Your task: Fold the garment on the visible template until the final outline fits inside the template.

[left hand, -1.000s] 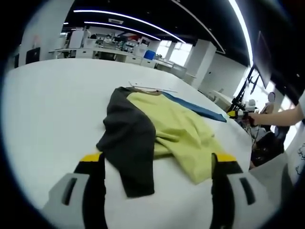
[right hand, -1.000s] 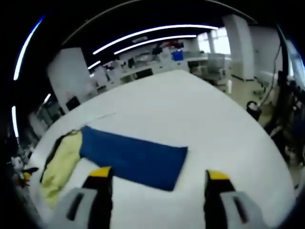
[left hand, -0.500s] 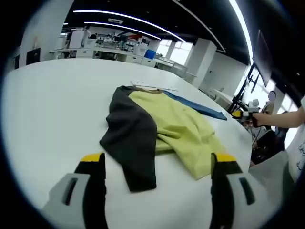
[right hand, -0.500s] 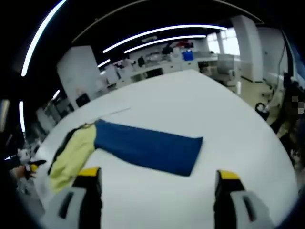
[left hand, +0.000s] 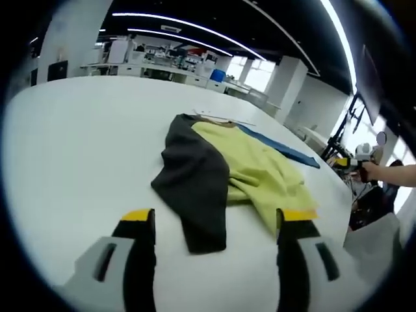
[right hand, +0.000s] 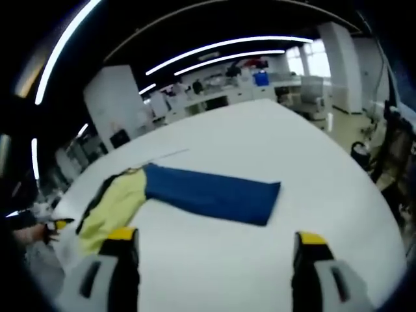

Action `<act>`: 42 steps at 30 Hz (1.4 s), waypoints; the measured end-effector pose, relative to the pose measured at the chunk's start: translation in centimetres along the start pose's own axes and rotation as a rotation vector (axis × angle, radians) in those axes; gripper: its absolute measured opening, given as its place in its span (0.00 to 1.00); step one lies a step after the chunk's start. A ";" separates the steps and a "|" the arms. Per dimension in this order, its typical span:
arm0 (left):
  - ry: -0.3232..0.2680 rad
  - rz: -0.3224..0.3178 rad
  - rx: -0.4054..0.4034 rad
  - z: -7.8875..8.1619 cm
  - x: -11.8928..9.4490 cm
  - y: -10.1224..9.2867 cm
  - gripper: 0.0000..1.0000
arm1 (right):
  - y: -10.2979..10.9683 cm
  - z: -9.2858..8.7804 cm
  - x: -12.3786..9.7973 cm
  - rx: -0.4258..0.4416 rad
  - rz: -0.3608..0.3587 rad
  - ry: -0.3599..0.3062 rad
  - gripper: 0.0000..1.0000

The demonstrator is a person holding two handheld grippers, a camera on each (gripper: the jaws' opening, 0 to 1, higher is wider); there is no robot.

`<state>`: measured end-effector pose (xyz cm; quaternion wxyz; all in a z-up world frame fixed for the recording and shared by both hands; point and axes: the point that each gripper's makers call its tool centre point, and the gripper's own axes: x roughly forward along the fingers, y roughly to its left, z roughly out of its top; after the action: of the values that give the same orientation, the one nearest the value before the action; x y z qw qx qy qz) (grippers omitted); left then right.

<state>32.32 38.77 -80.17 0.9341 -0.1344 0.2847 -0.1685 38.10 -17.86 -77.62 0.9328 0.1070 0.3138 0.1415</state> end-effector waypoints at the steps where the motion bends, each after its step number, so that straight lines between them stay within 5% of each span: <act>1: 0.000 0.006 -0.003 -0.2 0.0 0.2 0.66 | 0.1 0.0 -0.2 -0.001 0.002 -0.002 0.99; 15: 0.017 0.127 -0.056 -2.5 -0.2 2.5 0.31 | 1.4 -0.7 -2.3 0.016 0.025 -0.016 0.99; 24: 0.053 0.169 -0.017 -3.0 0.3 3.0 0.14 | 1.5 -0.8 -2.3 0.035 0.030 -0.021 0.97; 33: 0.115 0.177 0.209 -3.0 1.1 2.4 0.12 | 1.8 -0.9 -2.3 0.043 0.026 -0.029 0.95; 40: 0.138 0.153 0.201 -2.8 1.6 2.1 0.02 | 2.0 -0.8 -2.3 0.044 0.029 -0.031 0.95; 42: 0.154 0.147 0.137 -2.9 1.6 2.2 0.00 | 2.0 -0.9 -2.2 0.037 0.030 -0.024 0.94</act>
<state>32.40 39.70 -84.06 0.9264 -0.0356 0.3522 -0.1286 35.50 -16.59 -76.52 0.9321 0.1306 0.3036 0.1481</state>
